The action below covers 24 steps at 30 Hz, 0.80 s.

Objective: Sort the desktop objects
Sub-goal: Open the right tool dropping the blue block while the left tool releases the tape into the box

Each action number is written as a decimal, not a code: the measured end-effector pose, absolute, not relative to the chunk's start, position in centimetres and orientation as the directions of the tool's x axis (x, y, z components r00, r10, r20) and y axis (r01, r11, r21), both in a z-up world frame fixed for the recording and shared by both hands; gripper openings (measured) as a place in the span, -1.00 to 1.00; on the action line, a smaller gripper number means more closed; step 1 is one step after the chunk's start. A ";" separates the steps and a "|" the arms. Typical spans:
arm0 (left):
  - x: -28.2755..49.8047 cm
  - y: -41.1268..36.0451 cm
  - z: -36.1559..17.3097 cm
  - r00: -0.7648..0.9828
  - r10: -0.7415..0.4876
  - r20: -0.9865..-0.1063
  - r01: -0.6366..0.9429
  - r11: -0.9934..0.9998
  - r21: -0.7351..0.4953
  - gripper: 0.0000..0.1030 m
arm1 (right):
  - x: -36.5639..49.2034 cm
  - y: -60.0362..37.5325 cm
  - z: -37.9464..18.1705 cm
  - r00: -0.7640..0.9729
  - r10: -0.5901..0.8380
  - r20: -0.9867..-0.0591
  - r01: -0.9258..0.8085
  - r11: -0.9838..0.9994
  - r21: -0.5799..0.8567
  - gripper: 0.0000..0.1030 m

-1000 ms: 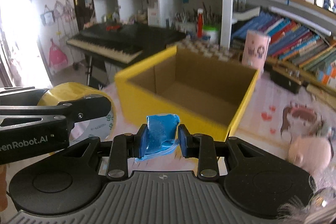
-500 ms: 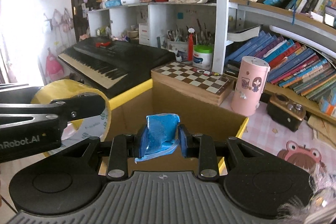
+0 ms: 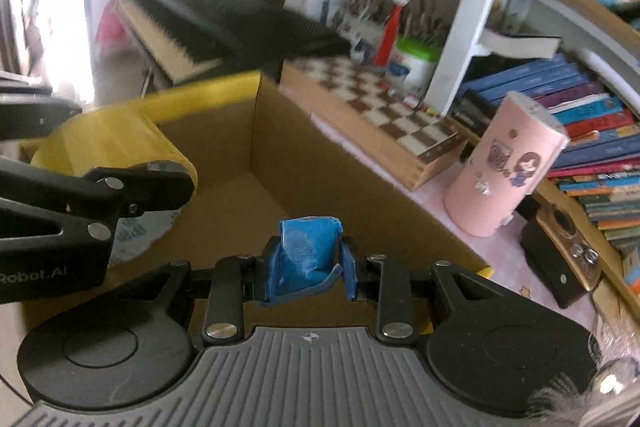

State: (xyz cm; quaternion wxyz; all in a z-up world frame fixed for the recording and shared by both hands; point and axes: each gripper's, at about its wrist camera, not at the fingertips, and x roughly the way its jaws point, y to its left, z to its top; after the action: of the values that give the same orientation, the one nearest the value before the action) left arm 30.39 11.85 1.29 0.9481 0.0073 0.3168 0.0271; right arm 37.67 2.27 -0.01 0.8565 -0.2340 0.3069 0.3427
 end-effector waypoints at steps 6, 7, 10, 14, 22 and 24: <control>31.3 11.7 0.1 0.768 0.060 -0.638 -0.048 0.998 0.037 -0.22 | 38.1 2.8 -0.7 0.562 0.423 -0.710 -0.758 0.607 -0.239 -0.43; 31.4 11.7 0.1 0.769 0.061 -0.636 -0.052 0.998 0.033 -0.22 | 38.1 2.8 -0.7 0.568 0.421 -0.708 -0.756 0.608 -0.245 -0.40; 31.3 11.8 0.1 0.772 0.069 -0.632 -0.062 0.998 0.033 -0.19 | 38.1 2.6 -0.6 0.582 0.421 -0.696 -0.747 0.616 -0.251 -0.20; 30.4 11.8 1.0 0.803 0.093 -0.588 -0.087 0.995 0.038 0.14 | 38.0 2.1 -0.2 0.594 0.428 -0.682 -0.735 0.634 -0.242 0.06; 26.4 11.5 5.0 0.902 0.081 -0.425 -0.111 0.993 -0.046 0.65 | 35.4 -0.9 3.4 0.678 0.465 -0.570 -0.653 0.736 -0.176 0.33; 25.0 11.4 5.9 0.915 0.080 -0.395 -0.118 0.990 -0.072 0.71 | 34.3 -2.1 4.5 0.708 0.470 -0.528 -0.621 0.770 -0.147 0.35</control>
State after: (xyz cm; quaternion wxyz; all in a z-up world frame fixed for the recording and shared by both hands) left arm 25.04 11.35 5.91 0.9775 -0.0472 0.1994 0.0507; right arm 34.30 -2.07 4.51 0.9102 -0.1591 0.2375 0.2995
